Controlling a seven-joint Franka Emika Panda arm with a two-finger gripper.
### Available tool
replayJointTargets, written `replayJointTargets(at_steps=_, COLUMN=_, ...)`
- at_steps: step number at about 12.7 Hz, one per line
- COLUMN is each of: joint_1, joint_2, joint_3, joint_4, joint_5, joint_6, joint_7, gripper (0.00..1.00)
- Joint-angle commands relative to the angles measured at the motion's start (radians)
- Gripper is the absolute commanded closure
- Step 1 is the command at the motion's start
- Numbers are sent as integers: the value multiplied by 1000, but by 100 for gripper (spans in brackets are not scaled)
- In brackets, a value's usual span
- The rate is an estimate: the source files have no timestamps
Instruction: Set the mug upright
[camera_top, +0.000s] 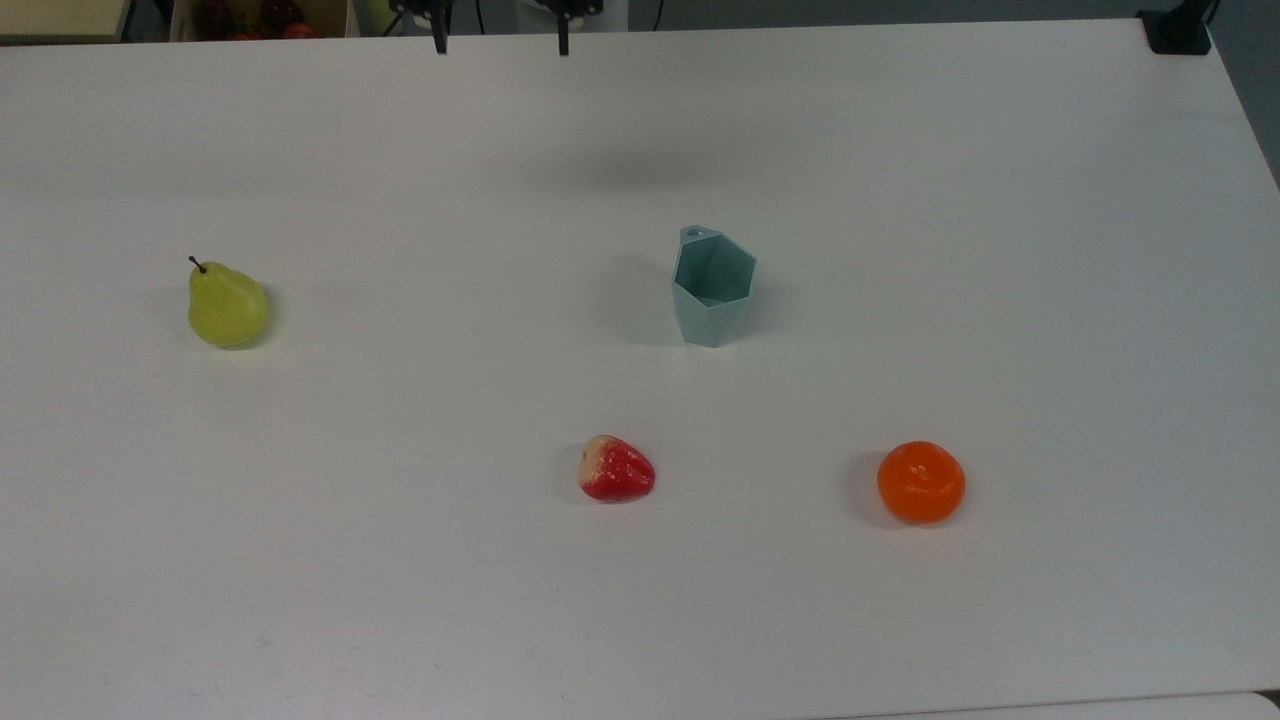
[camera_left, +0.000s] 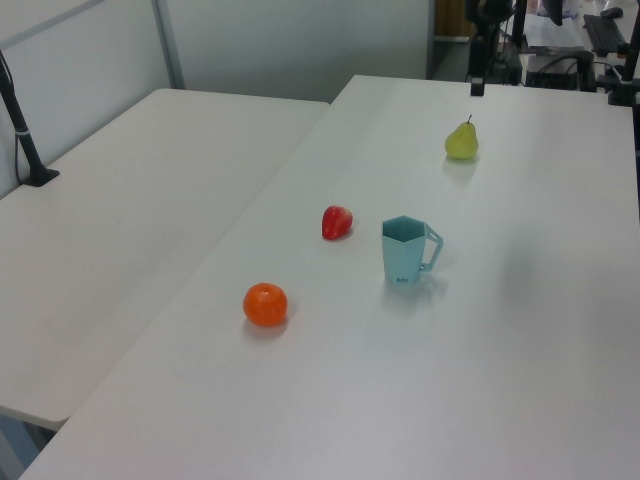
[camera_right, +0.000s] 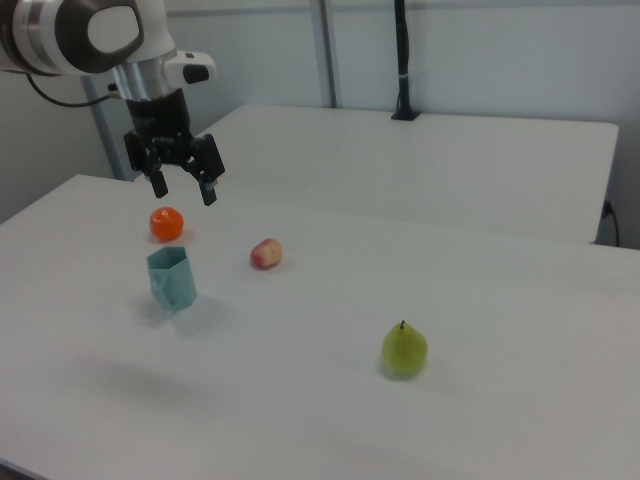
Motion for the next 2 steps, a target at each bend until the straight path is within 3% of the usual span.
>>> replayJointTargets(at_steps=1, joint_1=10, joint_2=-32, joint_3=-21, joint_4=-30, joint_5=26, joint_6=-11, joint_7=10, gripper=0)
replayJointTargets(at_steps=2, joint_1=10, joint_2=-32, joint_3=-21, joint_4=-30, joint_5=26, joint_6=-11, joint_7=10, gripper=0)
